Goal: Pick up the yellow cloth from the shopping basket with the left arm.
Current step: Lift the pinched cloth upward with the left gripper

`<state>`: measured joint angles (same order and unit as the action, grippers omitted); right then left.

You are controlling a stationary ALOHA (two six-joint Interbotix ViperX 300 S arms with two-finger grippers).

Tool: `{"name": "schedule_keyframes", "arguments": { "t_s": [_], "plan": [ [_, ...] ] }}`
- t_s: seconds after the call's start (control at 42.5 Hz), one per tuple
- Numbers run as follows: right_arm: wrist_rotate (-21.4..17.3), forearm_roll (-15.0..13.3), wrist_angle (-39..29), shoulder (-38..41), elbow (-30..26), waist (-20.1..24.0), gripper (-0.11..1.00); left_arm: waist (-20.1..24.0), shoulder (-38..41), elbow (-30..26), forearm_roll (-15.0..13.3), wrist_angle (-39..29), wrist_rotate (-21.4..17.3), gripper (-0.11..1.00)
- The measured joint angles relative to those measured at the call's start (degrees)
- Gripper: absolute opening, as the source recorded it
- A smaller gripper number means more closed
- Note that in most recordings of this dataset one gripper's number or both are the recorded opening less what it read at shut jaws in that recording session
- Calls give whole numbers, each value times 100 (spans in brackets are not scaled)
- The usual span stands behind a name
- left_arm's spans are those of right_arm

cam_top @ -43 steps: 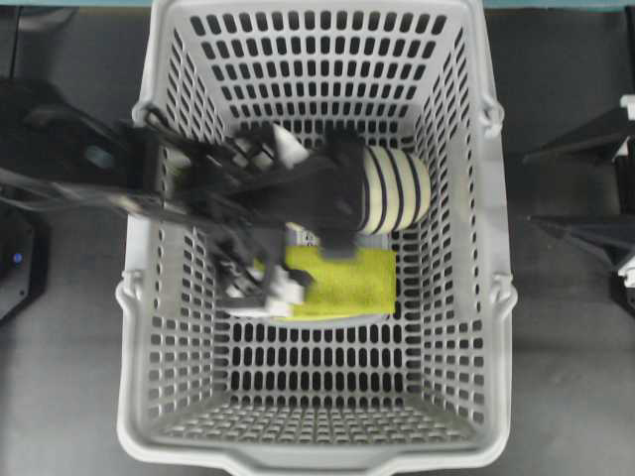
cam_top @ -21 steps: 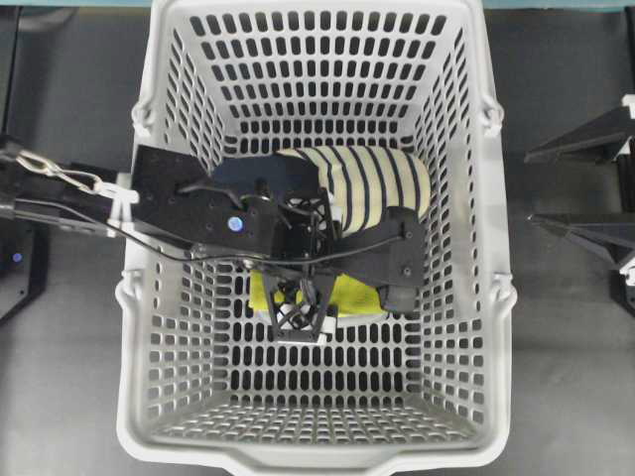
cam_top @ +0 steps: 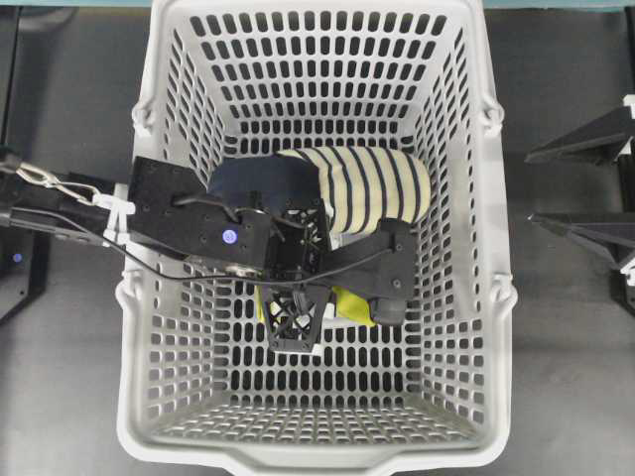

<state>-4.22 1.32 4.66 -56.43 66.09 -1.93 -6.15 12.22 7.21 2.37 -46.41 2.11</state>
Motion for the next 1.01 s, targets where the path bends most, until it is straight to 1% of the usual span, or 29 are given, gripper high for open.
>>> {"name": "schedule_keyframes", "arguments": {
  "t_s": [0.118,0.235,0.353,0.47,0.564,0.611,0.752,0.87,1.011],
  "plan": [
    [0,9,0,0,0,0,74,9,-167,-132,0,-202,-18,18],
    [-9,9,0,0,9,0,74,9,-378,-378,0,-466,-79,18],
    [0,9,0,-9,9,0,74,9,-642,-905,9,-1046,-79,18],
    [0,9,0,-9,9,0,74,18,-835,-1556,9,-1670,-79,18],
    [0,9,0,-26,9,0,74,9,-853,-2074,9,-2127,-70,18],
    [0,9,0,-35,9,0,74,9,-853,-2435,9,-2496,-79,18],
    [0,9,0,-44,9,0,74,18,-738,-3023,0,-3173,-70,18],
    [0,9,0,-44,9,0,74,9,-589,-3190,0,-3428,-70,18],
    [0,9,0,-44,9,0,74,9,-554,-3208,9,-3454,-70,18]
  ]
}}
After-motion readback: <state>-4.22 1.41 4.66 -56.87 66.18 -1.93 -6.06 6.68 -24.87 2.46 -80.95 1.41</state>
